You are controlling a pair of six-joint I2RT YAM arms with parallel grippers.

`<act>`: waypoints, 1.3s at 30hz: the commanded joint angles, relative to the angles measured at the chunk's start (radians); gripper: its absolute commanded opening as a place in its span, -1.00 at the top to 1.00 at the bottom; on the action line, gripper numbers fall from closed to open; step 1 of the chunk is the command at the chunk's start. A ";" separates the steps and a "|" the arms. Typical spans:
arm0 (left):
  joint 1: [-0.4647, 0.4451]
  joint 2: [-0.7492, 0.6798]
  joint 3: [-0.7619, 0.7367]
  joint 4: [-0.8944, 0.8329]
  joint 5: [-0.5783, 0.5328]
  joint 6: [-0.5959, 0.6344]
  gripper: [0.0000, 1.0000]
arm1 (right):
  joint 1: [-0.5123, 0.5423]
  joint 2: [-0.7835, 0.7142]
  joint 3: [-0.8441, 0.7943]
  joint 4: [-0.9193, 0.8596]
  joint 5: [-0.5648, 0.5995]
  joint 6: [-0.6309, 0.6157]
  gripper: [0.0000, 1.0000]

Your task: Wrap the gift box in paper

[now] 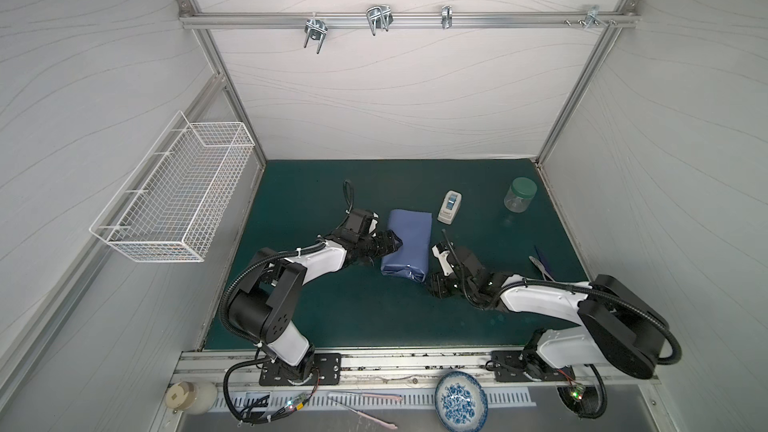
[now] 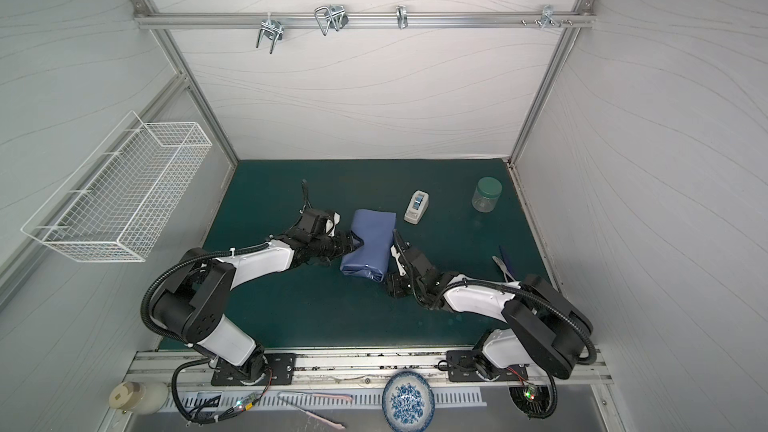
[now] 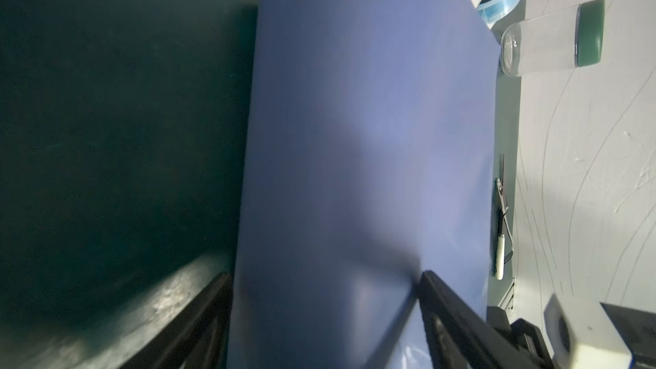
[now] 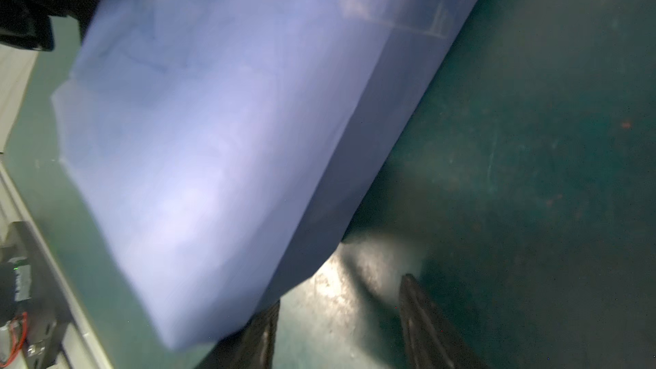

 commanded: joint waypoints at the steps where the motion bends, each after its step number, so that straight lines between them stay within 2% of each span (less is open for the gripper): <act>1: -0.011 0.044 -0.006 0.012 0.010 0.021 -0.65 | -0.006 0.026 0.028 0.051 -0.001 -0.009 -0.05; 10: -0.013 0.021 -0.040 0.034 0.017 0.007 -0.64 | -0.028 0.047 -0.006 0.191 -0.012 0.139 -0.01; 17: -0.013 0.007 -0.043 0.034 0.017 0.003 -0.64 | -0.026 0.085 -0.067 0.374 -0.011 0.237 0.00; 27: -0.013 0.016 -0.054 0.065 0.021 -0.018 -0.64 | -0.018 0.057 -0.141 0.531 0.021 0.318 0.03; 30: -0.013 0.012 -0.047 0.063 0.019 -0.025 -0.64 | -0.013 0.026 -0.146 0.468 0.018 0.293 0.03; 33: -0.010 -0.005 -0.027 0.052 0.017 -0.030 -0.66 | -0.020 -0.052 -0.166 0.326 0.041 0.241 -0.02; 39: 0.021 -0.080 0.022 0.008 -0.017 -0.032 -0.75 | -0.148 -0.342 -0.203 -0.009 0.023 0.150 -0.10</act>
